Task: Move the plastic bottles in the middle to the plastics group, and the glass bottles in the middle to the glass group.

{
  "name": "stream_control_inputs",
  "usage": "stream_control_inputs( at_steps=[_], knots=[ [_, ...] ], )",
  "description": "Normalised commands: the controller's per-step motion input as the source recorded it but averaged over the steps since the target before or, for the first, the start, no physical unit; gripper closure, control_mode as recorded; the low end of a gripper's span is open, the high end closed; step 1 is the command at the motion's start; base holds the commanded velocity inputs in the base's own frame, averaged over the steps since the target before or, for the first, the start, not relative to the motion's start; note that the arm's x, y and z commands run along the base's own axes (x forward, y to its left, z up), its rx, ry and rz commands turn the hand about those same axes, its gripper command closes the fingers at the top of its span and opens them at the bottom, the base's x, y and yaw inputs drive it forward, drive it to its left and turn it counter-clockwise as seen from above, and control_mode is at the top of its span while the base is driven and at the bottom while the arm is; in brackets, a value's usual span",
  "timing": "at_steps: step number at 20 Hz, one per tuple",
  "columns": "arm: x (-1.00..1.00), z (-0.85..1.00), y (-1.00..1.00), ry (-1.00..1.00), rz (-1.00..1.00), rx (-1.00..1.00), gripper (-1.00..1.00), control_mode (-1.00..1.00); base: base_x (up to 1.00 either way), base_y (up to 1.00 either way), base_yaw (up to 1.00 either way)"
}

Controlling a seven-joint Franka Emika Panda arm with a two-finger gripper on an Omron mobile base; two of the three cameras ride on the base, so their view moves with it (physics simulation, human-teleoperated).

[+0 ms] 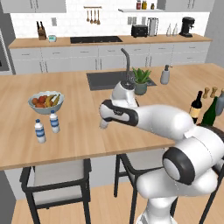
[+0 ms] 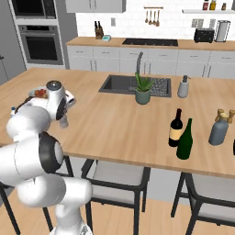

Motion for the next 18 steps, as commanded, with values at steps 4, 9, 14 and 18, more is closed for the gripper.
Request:
stream_control_inputs(
  at_steps=[4,9,14,18],
  knots=[
    [0.16,0.08,0.99,-0.01,0.06,0.00,1.00,-1.00,0.00,0.00,0.00],
    [0.16,0.04,0.84,0.00,0.03,0.00,1.00,-1.00,0.00,0.00,0.00],
    [0.07,0.00,0.70,0.00,0.01,0.00,1.00,-1.00,0.00,0.00,0.00],
    [0.07,-0.09,0.38,0.00,0.00,0.00,1.00,-1.00,0.00,0.00,0.00]
  ],
)
